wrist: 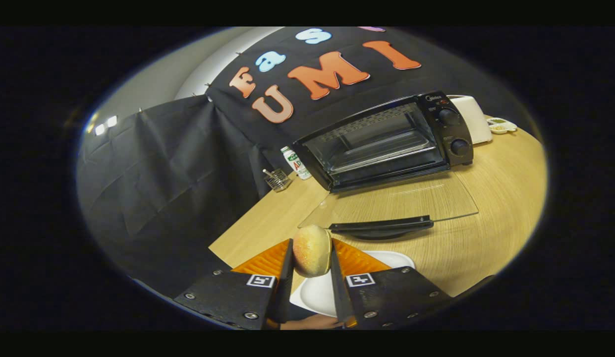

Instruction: Open the toaster oven, put the food inside, and close the toaster oven door.

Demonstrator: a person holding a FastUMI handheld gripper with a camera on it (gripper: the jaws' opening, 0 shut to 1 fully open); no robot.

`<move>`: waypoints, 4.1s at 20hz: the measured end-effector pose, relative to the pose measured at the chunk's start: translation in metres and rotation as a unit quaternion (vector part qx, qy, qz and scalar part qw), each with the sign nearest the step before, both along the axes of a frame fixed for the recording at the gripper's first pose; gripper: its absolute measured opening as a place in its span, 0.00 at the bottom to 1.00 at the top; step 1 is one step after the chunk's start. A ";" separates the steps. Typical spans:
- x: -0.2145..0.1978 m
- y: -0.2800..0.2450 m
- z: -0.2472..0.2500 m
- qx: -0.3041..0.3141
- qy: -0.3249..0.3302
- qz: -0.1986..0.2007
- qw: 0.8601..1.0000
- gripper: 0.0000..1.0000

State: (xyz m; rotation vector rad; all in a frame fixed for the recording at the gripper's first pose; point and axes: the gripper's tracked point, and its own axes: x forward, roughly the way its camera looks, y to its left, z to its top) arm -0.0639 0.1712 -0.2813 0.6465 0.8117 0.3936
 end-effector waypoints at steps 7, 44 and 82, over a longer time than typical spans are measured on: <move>0.068 -0.011 -0.004 0.053 0.017 -0.088 0.995 0.32; 0.224 -0.073 -0.042 -0.051 -0.060 -0.217 0.973 0.70; -0.010 -0.093 -0.085 -0.213 0.075 -0.051 0.973 0.79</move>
